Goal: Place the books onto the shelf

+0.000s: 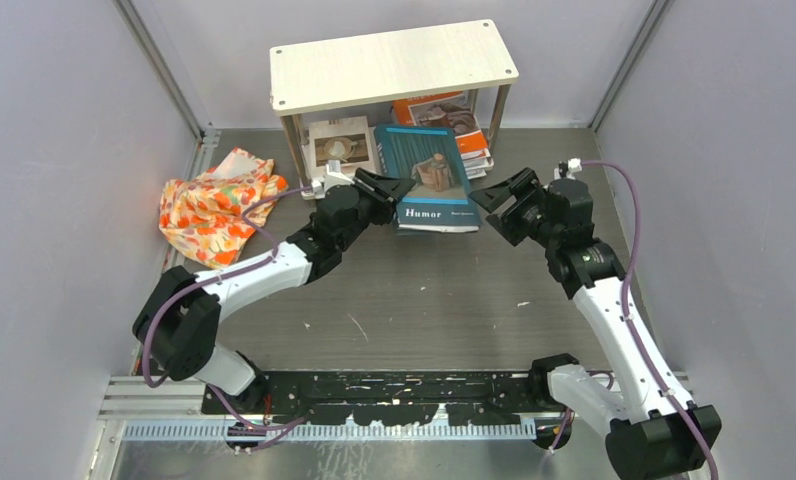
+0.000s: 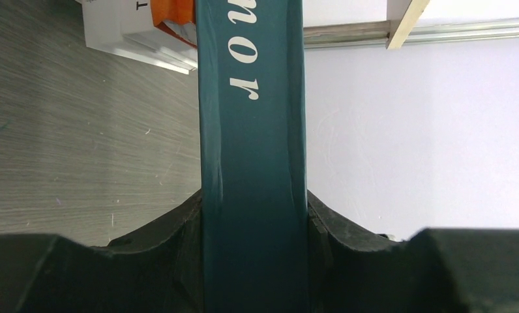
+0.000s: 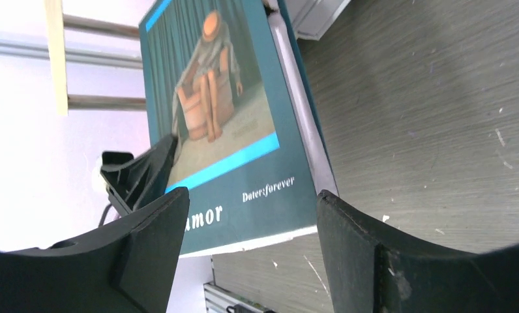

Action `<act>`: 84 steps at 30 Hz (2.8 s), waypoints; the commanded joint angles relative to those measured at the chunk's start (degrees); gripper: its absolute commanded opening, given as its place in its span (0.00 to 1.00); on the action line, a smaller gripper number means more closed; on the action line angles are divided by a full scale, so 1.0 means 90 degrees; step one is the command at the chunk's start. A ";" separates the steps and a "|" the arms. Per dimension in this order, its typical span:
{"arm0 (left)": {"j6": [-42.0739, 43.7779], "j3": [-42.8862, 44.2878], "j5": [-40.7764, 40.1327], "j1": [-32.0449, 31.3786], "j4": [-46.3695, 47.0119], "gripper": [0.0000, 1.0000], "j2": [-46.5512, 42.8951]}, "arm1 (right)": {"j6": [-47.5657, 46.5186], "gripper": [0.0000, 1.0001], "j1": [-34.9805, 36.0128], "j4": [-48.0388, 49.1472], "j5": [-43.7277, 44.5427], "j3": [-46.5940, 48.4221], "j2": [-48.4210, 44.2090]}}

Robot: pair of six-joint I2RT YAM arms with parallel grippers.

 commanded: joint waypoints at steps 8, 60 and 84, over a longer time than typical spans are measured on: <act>-0.0146 0.0479 -0.0071 0.0099 0.0852 0.46 0.0058 | 0.0500 0.76 0.0499 0.0686 0.0044 -0.0731 -0.0550; -0.0104 -0.0060 0.0564 0.0106 0.0702 0.61 -0.0196 | 0.2583 0.09 0.1211 0.4996 0.1527 -0.2505 -0.0112; 0.0529 -0.1016 0.0844 0.1098 -0.0819 0.76 -0.2032 | 0.2431 0.02 0.1060 0.6536 0.2033 -0.1695 0.1316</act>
